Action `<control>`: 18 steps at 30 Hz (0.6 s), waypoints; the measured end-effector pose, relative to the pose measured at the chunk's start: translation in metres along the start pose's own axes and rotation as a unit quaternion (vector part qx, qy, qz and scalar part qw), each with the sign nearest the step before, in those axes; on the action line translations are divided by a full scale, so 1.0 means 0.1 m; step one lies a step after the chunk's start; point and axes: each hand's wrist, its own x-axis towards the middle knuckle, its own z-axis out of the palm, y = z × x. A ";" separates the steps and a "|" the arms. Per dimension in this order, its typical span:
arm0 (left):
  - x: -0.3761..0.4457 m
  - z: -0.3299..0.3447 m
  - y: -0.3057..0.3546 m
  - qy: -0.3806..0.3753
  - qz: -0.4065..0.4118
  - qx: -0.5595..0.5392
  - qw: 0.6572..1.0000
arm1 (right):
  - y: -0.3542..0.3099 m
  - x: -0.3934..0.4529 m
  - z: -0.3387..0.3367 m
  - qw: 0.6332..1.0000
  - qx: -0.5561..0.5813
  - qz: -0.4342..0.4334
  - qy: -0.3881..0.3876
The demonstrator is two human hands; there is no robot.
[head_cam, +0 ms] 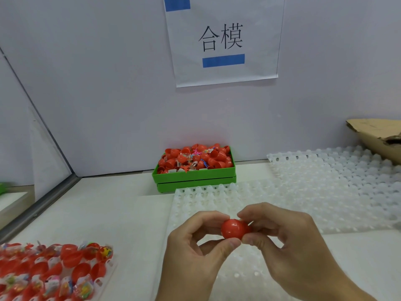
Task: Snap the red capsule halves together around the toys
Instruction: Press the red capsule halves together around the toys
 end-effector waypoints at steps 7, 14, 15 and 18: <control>-0.01 0.00 0.00 0.000 -0.014 -0.008 1.000 | 0.04 0.01 -0.01 1.000 -0.008 -0.023 -0.007; 0.01 -0.02 0.03 -0.008 -0.031 -0.021 0.999 | 0.06 0.00 0.01 0.999 0.037 -0.001 0.001; 0.01 -0.02 0.03 -0.007 -0.034 -0.020 0.999 | 0.06 0.00 0.01 0.999 0.039 0.000 0.001; 0.01 -0.02 0.03 0.003 -0.045 -0.022 0.999 | 0.07 0.00 0.01 0.999 0.053 0.000 0.002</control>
